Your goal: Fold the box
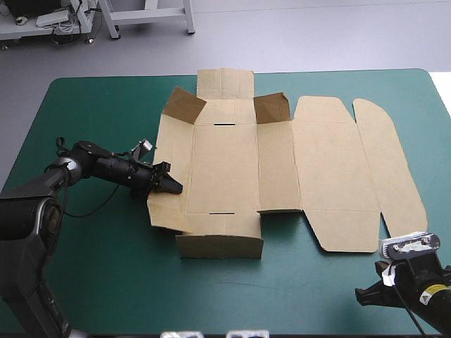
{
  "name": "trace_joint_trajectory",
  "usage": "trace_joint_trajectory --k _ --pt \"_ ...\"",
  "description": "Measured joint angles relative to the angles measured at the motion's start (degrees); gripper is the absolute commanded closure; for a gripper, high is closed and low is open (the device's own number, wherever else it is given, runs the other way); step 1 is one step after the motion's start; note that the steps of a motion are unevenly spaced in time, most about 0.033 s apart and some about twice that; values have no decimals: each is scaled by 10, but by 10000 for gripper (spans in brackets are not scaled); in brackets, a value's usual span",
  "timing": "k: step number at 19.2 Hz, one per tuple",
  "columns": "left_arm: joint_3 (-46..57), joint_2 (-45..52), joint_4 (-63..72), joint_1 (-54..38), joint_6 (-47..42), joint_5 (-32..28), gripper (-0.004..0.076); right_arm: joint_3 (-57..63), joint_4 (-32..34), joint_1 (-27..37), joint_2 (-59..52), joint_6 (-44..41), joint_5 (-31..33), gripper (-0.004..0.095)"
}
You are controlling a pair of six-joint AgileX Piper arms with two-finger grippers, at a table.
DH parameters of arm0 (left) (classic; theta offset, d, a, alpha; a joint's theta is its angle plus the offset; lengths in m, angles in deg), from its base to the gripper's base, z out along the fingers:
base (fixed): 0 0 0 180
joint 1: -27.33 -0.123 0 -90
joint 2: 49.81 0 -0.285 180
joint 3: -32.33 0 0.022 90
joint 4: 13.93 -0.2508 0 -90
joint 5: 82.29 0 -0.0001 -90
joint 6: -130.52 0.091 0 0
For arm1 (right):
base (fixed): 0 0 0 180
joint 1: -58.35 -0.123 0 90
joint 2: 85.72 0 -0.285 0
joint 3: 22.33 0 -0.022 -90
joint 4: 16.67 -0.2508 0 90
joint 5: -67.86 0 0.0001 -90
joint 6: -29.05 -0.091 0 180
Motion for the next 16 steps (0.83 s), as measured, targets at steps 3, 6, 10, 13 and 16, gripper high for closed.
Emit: trace_joint_trajectory --k 3,6,10,13,16 --pt "0 -1 8 0 -1 3 732 0 0 0 0 2 0 926" --pt "-1 -7 52 0 40 -1 732 0 0 0 0 6 0 926" --pt "-16 -20 106 3 92 7 732 0 0 0 0 7 0 926" --pt "-84 -12 49 12 70 12 732 0 0 0 0 7 0 926" --pt "-185 18 -99 48 23 18 732 0 0 0 0 7 0 926"
